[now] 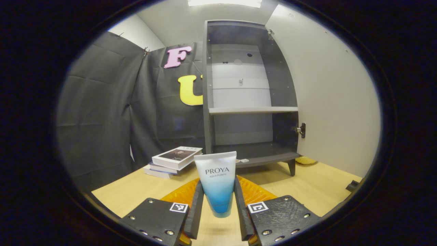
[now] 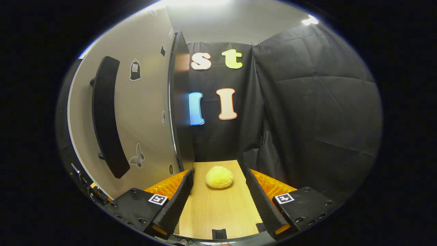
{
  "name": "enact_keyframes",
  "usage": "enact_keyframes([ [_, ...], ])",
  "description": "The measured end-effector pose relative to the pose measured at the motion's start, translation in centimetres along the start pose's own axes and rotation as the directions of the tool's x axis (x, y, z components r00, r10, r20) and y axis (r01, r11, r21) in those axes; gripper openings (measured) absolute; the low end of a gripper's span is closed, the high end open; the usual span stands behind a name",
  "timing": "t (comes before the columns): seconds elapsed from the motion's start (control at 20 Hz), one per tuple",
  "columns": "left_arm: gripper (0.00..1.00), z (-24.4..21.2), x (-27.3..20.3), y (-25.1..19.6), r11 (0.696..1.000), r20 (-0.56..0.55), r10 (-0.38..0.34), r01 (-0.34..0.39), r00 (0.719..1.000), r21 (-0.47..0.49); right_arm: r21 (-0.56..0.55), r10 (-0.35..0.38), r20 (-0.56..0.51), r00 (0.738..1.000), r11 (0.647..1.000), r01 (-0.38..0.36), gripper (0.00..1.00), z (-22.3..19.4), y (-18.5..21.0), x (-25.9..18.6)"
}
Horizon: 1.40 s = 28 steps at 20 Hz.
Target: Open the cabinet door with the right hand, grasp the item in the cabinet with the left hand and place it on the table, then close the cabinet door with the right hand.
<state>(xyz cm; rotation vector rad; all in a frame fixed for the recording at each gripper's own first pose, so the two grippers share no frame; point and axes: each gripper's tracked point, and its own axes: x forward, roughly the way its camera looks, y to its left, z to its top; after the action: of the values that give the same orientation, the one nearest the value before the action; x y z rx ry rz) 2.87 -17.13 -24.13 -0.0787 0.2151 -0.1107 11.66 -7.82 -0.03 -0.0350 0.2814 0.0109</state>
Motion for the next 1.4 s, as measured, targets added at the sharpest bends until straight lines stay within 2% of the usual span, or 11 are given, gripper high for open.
enact_keyframes([
  [0.2, 0.48, -4.2, 0.0, -0.4, 1.000, -0.061, -0.001, 0.000, 0.998, -0.020, -0.008, -0.004, -0.032, 0.999, 1.000, 0.004, 0.92, -0.9, -0.1, 0.0],
  [0.35, 0.50, -6.5, -0.4, -0.9, 0.999, -0.093, -0.005, 0.002, 0.996, -0.032, -0.005, 0.004, -0.040, 0.999, 1.000, -0.004, 0.98, -1.0, 0.2, 0.0],
  [0.45, 0.50, -7.6, -0.4, -1.1, 1.000, -0.109, 0.000, -0.003, 0.994, -0.026, -0.008, 0.004, -0.045, 0.999, 1.000, -0.004, 0.92, -1.2, 0.2, 0.1],
  [0.5, 0.48, -8.1, -0.3, -1.2, 1.000, -0.117, 0.004, -0.007, 0.993, -0.029, -0.014, 0.001, -0.048, 0.999, 1.000, -0.002, 0.98, -1.2, 0.1, 0.1],
  [0.55, 0.48, -8.7, -0.5, -1.3, 0.999, -0.124, 0.008, -0.013, 0.992, -0.035, -0.016, 0.000, -0.050, 0.999, 1.000, -0.001, 0.92, -1.2, 0.1, 0.1],
  [0.65, 0.49, -9.1, -0.7, -1.2, 0.999, -0.119, 0.022, -0.027, 0.993, -0.039, -0.014, 0.000, -0.052, 0.999, 1.000, -0.001, 0.98, -1.2, 0.1, 0.2],
  [0.8, 0.48, -10.0, -1.6, -1.6, 0.998, -0.133, 0.029, -0.035, 0.991, -0.045, -0.013, 0.003, -0.057, 0.998, 1.000, -0.003, 0.92, -1.3, 0.1, 0.2],
  [1.2, 0.54, -10.7, -3.0, -2.1, 0.998, -0.152, 0.042, -0.047, 0.988, -0.032, -0.010, 0.032, -0.056, 0.998, 0.999, -0.032, 0.98, -1.3, 1.0, 0.4],
  [1.25, 0.58, -10.6, -3.0, -2.0, 0.998, -0.158, 0.045, -0.049, 0.986, -0.027, -0.007, 0.034, -0.055, 0.998, 0.999, -0.035, 0.98, -1.3, 1.0, 0.4],
  [1.3, 0.75, -10.5, -3.1, -2.0, 0.998, -0.162, 0.048, -0.053, 0.986, -0.022, -0.003, 0.040, -0.053, 0.998, 0.999, -0.040, 0.98, -1.1, 1.1, 0.3],
  [1.4, 0.80, -9.9, -3.3, -1.9, 0.998, -0.164, 0.055, -0.057, 0.985, -0.006, 0.004, 0.046, -0.041, 0.998, 0.999, -0.046, 0.98, -0.8, 1.0, 0.3],
])
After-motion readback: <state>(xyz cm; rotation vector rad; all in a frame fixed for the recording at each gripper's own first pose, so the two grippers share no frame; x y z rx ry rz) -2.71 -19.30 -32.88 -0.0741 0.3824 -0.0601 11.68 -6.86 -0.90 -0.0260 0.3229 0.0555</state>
